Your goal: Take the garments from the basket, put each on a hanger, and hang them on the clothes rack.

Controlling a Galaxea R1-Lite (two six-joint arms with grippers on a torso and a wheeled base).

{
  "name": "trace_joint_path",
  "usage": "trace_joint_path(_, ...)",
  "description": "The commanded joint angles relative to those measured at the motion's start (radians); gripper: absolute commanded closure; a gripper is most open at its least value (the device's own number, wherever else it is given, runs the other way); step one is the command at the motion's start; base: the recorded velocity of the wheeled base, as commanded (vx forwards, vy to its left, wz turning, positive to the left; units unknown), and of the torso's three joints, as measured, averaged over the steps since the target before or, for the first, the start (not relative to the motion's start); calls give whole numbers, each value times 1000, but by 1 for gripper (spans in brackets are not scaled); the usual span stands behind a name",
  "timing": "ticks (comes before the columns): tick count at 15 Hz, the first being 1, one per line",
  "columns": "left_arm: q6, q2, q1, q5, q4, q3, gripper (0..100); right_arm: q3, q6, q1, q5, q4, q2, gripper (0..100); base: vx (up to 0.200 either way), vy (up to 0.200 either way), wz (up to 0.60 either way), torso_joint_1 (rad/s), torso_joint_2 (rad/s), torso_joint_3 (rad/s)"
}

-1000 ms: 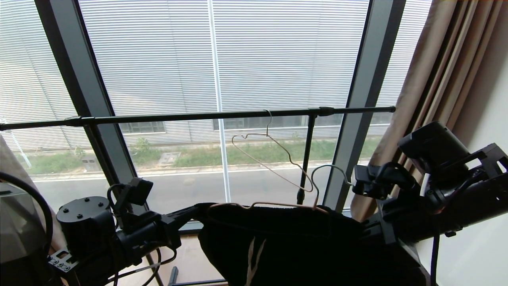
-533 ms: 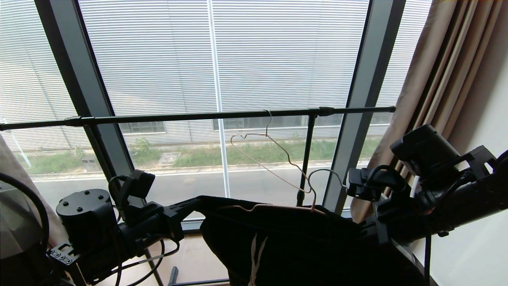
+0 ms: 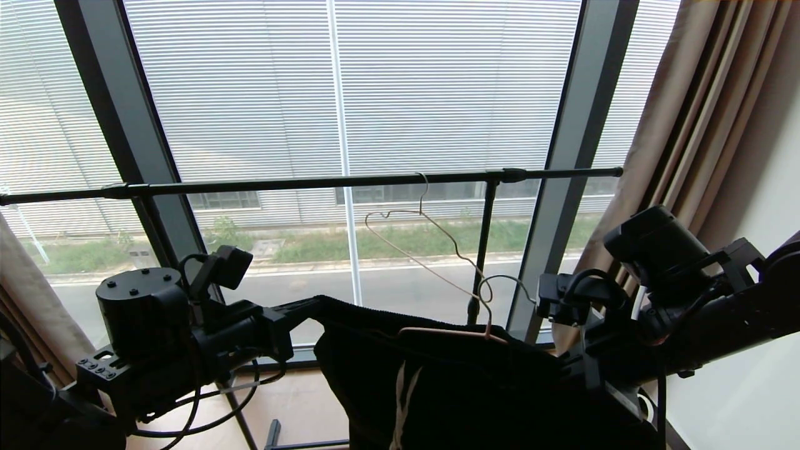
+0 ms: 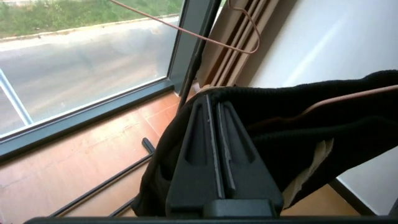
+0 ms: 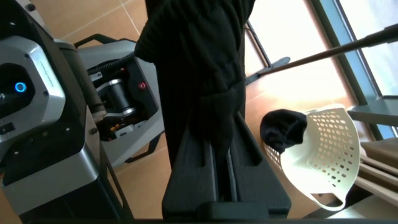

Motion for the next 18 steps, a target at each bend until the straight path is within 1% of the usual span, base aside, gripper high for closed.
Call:
trace_joint_path(1,0,-26,-25,3,29,-47,100,-1,1,0,-1,0,4,100,0,0,0,0,0,0)
trace_joint_path(2,0,-29,-31,4,38,-54,100,-1,-1,0,-1,0,5,100,0,0,0,0,0,0)
trace_joint_path(5,2,-51,-66,6,158,-127,100,-7,9,2,-4,-19,42,100,0,0,0,0,0,0)
trace_joint_path(6,9,-69,-86,15,236,-175,100,-1,38,2,-6,-56,45,100,0,0,0,0,0,0)
trace_joint_path(7,17,-86,-117,47,326,-235,100,-1,84,3,-6,-79,47,100,0,0,0,0,0,0)
trace_joint_path(8,25,-91,-148,75,383,-270,100,0,101,3,-6,-90,50,100,0,0,0,0,0,0)
trace_joint_path(9,37,-94,-174,99,428,-302,100,0,101,3,-6,-102,51,100,0,0,0,0,0,0)
trace_joint_path(14,65,-101,-263,154,543,-377,100,2,116,17,-16,-124,50,100,0,0,0,0,0,0)
trace_joint_path(16,68,-103,-295,174,592,-417,100,30,127,25,-27,-177,50,100,0,0,0,0,0,0)
trace_joint_path(18,68,-112,-303,176,642,-463,100,43,150,26,-33,-210,51,100,0,0,0,0,0,0)
